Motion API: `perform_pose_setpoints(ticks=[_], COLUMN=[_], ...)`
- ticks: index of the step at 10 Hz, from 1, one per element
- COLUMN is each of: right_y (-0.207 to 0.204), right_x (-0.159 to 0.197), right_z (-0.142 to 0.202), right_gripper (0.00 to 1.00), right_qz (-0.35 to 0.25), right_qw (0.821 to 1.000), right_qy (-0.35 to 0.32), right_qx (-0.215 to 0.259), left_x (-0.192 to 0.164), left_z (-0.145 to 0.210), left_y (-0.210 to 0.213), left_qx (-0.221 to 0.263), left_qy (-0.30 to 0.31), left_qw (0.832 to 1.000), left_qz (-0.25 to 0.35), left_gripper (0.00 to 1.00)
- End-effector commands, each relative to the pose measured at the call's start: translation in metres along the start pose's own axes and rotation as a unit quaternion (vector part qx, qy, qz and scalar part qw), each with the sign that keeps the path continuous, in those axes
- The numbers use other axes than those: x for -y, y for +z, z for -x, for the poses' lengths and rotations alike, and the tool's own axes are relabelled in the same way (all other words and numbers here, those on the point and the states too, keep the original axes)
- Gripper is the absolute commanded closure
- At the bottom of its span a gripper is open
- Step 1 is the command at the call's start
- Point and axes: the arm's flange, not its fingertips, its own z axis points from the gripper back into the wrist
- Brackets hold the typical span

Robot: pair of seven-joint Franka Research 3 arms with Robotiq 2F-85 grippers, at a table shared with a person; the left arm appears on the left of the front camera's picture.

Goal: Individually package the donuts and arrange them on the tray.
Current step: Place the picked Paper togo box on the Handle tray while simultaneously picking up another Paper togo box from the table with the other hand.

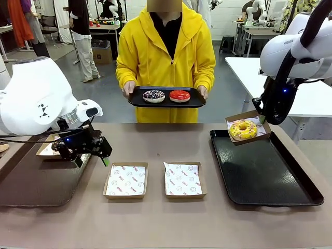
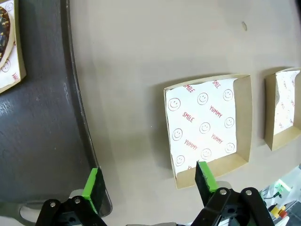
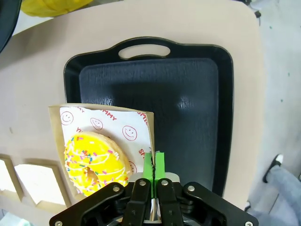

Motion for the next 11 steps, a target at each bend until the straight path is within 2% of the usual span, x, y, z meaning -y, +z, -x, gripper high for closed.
perform_pose_setpoints(ticks=[1, 9, 11], right_y=[0.001, 0.0, -0.019], right_x=[0.002, 0.0, 0.002], right_z=[0.004, 0.0, -0.003], right_gripper=[0.99, 0.99, 0.99], right_qz=[0.002, 0.0, 0.014], right_qw=[1.0, 1.0, 1.0], right_qy=[0.0, 0.0, 0.01], right_qx=[0.004, 0.0, -0.026], left_x=[-0.001, -0.001, 0.02], left_z=[0.003, 0.0, -0.004], left_y=[0.01, 0.007, -0.006], left_qx=[0.001, 0.003, -0.018], left_qy=[-0.005, 0.0, 0.005], left_qw=[1.0, 1.0, 1.0], left_qz=[0.0, 0.004, -0.016], left_gripper=[0.0, 0.0, 0.0])
